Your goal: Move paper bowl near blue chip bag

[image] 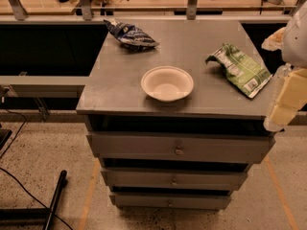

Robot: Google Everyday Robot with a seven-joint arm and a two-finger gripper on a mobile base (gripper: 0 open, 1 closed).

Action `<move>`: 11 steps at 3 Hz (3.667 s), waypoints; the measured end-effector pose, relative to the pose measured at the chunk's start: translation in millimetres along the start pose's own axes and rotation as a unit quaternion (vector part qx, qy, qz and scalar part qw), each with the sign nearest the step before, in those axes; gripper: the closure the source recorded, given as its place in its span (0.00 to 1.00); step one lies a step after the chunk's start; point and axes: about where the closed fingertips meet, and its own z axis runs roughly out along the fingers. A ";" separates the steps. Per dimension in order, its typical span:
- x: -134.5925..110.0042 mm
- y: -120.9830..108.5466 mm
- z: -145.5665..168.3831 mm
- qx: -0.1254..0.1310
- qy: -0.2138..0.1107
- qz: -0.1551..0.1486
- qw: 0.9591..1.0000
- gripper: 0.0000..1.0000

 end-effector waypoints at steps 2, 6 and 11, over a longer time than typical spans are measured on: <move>-4.5 1.4 9.4 0.011 -0.008 -0.014 1.000 0.00; -80.8 -31.3 71.3 0.104 -0.146 -0.181 0.967 0.00; -126.2 -101.4 127.5 0.198 -0.176 -0.210 0.941 0.00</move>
Offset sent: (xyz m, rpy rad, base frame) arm 0.0041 0.0055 -0.0108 -0.0083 -0.0454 0.0305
